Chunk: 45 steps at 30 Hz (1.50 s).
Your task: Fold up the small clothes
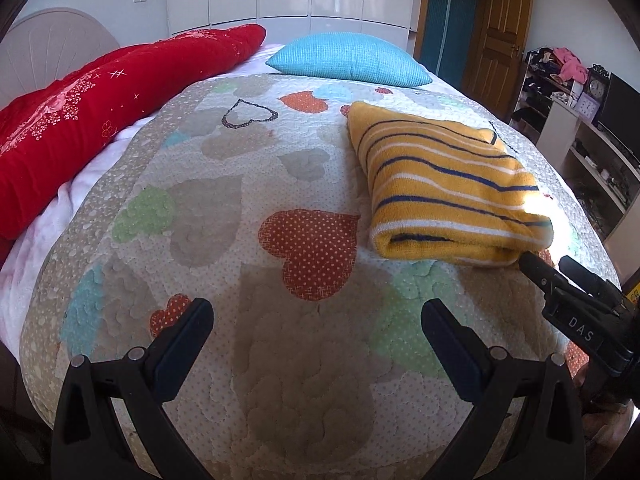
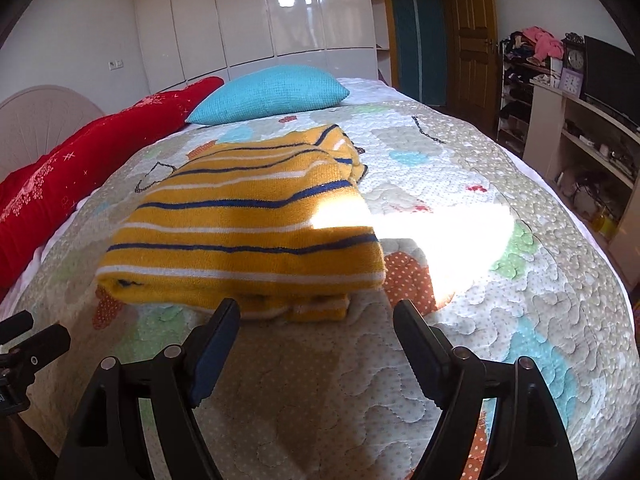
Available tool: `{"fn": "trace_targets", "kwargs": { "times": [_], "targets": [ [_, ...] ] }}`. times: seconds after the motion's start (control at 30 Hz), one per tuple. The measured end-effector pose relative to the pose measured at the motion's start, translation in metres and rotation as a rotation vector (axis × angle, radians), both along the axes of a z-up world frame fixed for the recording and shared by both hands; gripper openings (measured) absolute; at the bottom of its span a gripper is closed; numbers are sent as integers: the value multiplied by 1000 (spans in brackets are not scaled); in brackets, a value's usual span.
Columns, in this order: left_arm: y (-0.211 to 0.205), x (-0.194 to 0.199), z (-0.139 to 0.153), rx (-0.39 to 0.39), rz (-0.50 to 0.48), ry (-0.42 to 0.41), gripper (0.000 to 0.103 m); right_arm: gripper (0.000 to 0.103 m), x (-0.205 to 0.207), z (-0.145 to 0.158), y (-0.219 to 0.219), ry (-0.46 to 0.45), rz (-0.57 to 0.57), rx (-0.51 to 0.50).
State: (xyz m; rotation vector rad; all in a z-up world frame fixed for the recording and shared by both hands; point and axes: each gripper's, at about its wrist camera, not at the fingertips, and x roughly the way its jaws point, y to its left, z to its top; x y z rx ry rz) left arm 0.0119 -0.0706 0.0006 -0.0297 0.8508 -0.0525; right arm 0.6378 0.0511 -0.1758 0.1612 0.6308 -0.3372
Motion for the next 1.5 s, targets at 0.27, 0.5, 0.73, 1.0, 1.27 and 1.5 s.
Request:
{"fn": "trace_targets", "kwargs": {
  "times": [0.27,0.5,0.73,1.0,1.27,1.5],
  "targets": [
    [-4,0,-6,3,-13,26,103,85,4,-4,8,29,9,-32],
    [-4,0,-11,3,-8,40,103,85,6,-6,8,46,-4,-47],
    [-6,0,-13,5,-17,50,103,85,6,-8,7,63,-20,-47],
    [-8,0,-15,6,-20,58,103,86,6,-8,6,75,-41,-72],
    [-9,0,-21,8,-19,78,103,86,6,-10,6,98,-58,-95],
    [-10,0,-23,5,-23,88,103,86,7,-11,10,127,-79,-141]
  ]
}}
